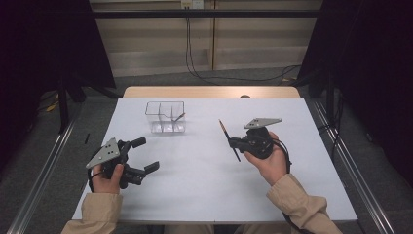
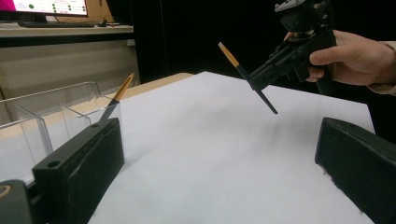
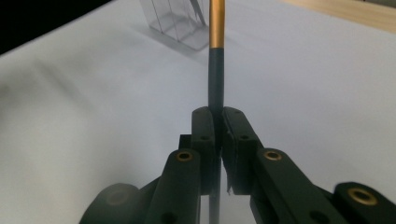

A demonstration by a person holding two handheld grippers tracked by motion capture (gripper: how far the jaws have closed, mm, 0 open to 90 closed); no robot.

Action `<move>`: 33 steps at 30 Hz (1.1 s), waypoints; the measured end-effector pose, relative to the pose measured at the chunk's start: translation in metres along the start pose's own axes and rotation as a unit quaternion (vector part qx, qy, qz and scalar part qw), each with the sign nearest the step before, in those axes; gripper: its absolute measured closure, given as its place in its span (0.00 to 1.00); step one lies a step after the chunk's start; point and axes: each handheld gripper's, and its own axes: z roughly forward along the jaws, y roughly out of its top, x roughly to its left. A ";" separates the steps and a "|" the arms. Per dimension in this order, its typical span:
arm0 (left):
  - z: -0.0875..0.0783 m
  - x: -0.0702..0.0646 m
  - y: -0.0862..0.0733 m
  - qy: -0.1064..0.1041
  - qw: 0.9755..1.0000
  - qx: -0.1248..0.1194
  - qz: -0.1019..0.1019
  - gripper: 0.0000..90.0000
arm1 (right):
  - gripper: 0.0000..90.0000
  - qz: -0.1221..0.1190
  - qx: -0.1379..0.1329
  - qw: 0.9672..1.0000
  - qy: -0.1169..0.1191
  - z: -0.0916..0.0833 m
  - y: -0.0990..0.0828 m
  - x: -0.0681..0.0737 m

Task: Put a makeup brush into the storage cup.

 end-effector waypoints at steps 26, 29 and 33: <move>0.001 0.000 -0.001 0.000 1.000 0.002 -0.003 0.01 | 0.93 -0.013 -0.165 0.985 0.057 -0.001 -0.015 0.018; 0.002 -0.001 -0.002 0.000 1.000 0.002 -0.004 0.01 | 0.93 -0.012 -0.184 0.981 0.062 -0.002 -0.016 0.019; 0.003 -0.001 -0.002 0.000 1.000 0.004 -0.005 0.01 | 0.93 -0.017 -0.196 0.978 0.062 -0.003 -0.018 0.020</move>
